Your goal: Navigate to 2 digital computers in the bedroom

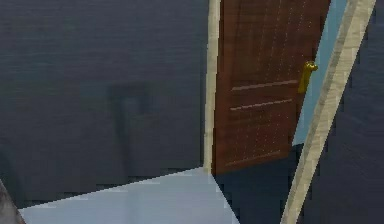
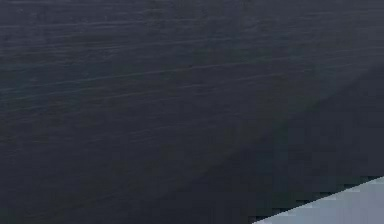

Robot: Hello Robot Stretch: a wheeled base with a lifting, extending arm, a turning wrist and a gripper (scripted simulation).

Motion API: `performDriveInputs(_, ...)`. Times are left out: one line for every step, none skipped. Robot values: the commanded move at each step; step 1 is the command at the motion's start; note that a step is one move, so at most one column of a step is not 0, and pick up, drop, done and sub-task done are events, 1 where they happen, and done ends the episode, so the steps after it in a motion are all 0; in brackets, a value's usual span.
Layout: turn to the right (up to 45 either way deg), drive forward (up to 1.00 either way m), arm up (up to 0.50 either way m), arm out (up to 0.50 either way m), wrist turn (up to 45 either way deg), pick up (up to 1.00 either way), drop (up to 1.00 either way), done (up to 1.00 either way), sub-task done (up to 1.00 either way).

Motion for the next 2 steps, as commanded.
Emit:
performDriveInputs(0.0, 0.85, 0.0, 0.0, 0.0, 0.0, 0.0, 0.0, 0.0)
performDriveInputs(45.0, 0.0, 0.0, 0.0, 0.0, 0.0, 0.0, 0.0, 0.0)
